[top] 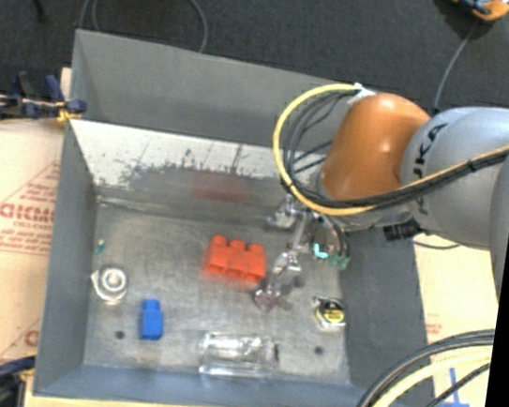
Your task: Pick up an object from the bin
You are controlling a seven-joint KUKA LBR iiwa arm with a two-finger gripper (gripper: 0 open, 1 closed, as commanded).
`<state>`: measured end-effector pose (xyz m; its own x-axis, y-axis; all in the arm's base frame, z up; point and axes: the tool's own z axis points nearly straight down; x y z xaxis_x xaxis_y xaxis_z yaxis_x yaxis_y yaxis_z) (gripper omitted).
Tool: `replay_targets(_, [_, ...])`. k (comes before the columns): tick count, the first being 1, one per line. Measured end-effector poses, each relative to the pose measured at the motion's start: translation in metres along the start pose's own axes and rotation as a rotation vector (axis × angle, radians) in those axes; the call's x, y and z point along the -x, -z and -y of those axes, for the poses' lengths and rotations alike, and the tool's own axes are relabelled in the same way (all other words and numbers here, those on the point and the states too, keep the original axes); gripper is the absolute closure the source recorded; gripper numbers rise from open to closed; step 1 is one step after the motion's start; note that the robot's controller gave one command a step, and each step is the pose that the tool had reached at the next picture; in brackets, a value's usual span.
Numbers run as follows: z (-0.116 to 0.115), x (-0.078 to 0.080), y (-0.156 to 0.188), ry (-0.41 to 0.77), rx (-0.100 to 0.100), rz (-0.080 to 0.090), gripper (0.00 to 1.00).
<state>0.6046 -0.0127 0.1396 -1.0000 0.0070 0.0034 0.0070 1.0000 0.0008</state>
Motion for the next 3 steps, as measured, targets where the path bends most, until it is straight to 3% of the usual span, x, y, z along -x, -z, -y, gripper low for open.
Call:
replay_targets(1, [-0.007, 0.009, -0.062, 0.046, -0.001, 0.006, 0.0])
replay_targets(2, [-0.007, 0.011, -0.058, 0.045, -0.001, 0.011, 1.0])
replay_targets(3, [-0.024, 0.003, 0.065, 0.323, -0.003, 0.014, 1.0])
